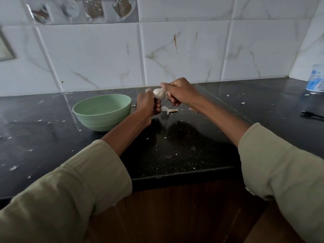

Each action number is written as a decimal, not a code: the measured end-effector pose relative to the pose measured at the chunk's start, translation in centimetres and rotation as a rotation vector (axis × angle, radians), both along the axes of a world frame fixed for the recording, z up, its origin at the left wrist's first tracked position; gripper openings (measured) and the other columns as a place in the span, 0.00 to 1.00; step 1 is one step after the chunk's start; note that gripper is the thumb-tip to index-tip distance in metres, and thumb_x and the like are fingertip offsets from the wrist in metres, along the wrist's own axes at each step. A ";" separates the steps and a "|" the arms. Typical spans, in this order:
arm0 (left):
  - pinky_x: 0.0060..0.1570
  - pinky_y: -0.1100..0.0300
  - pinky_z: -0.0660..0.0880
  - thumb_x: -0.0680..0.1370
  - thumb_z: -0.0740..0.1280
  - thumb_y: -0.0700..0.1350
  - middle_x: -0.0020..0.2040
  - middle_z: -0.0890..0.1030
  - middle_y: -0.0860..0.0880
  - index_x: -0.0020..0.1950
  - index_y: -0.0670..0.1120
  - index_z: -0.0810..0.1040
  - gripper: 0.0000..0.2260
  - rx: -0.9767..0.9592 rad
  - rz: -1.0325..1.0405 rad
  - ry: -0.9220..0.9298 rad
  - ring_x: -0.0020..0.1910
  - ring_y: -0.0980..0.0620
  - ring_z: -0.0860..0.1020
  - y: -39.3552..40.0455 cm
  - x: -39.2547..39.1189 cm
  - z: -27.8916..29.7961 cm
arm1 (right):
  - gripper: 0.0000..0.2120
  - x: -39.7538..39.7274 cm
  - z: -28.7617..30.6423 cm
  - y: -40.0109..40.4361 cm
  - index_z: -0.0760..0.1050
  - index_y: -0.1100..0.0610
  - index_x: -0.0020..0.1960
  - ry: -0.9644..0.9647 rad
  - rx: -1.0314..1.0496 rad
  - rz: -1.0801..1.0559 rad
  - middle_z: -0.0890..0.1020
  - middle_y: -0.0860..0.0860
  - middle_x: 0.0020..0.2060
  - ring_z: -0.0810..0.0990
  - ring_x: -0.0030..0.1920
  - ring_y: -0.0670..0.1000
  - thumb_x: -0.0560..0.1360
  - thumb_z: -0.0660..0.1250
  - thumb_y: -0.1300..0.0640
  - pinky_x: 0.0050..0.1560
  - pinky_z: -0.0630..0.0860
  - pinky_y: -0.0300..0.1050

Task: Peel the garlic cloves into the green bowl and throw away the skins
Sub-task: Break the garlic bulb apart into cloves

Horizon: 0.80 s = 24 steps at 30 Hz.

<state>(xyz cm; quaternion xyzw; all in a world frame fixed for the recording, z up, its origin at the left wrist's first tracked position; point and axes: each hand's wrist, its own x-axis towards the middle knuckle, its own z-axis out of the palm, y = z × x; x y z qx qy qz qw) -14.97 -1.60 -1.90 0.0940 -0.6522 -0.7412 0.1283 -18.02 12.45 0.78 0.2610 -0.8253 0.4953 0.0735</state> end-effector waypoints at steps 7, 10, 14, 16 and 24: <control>0.23 0.66 0.65 0.88 0.51 0.57 0.36 0.72 0.49 0.62 0.43 0.71 0.19 -0.290 -0.073 0.104 0.23 0.60 0.69 0.7 -0.1 -0.7 | 0.22 -1.5 -1.1 -0.8 0.73 0.56 0.38 0.317 0.263 -0.291 0.79 0.51 0.31 0.78 0.34 0.51 0.84 0.59 0.44 0.39 0.74 0.50; 0.22 0.65 0.65 0.87 0.48 0.62 0.32 0.72 0.50 0.66 0.41 0.74 0.28 -0.312 -0.059 0.164 0.21 0.59 0.67 1.3 -0.3 -0.7 | 0.16 -1.2 -1.3 -1.8 0.72 0.56 0.46 0.355 0.081 -0.308 0.80 0.49 0.38 0.80 0.41 0.50 0.84 0.60 0.45 0.43 0.77 0.50; 0.22 0.61 0.71 0.88 0.47 0.60 0.26 0.78 0.53 0.48 0.42 0.80 0.29 -0.308 0.022 0.254 0.21 0.57 0.75 2.3 0.0 -0.5 | 0.13 0.3 -1.6 -4.4 0.71 0.58 0.46 0.307 -0.255 -0.297 0.77 0.45 0.34 0.77 0.37 0.43 0.85 0.61 0.51 0.42 0.71 0.42; 0.27 0.58 0.79 0.89 0.47 0.59 0.34 0.85 0.49 0.47 0.44 0.83 0.30 -0.251 0.045 0.262 0.31 0.54 0.84 2.5 0.2 -0.5 | 0.16 0.6 -1.8 -4.9 0.72 0.61 0.46 0.238 -0.358 -0.286 0.78 0.46 0.34 0.79 0.37 0.45 0.86 0.60 0.49 0.42 0.73 0.43; 0.35 0.64 0.77 0.89 0.49 0.58 0.40 0.84 0.49 0.46 0.42 0.82 0.29 0.131 0.199 0.171 0.37 0.54 0.82 3.4 -0.1 0.4 | 0.27 1.4 -1.4 -6.2 0.70 0.56 0.32 0.229 -0.550 -0.283 0.76 0.48 0.25 0.79 0.32 0.50 0.87 0.54 0.45 0.44 0.76 0.50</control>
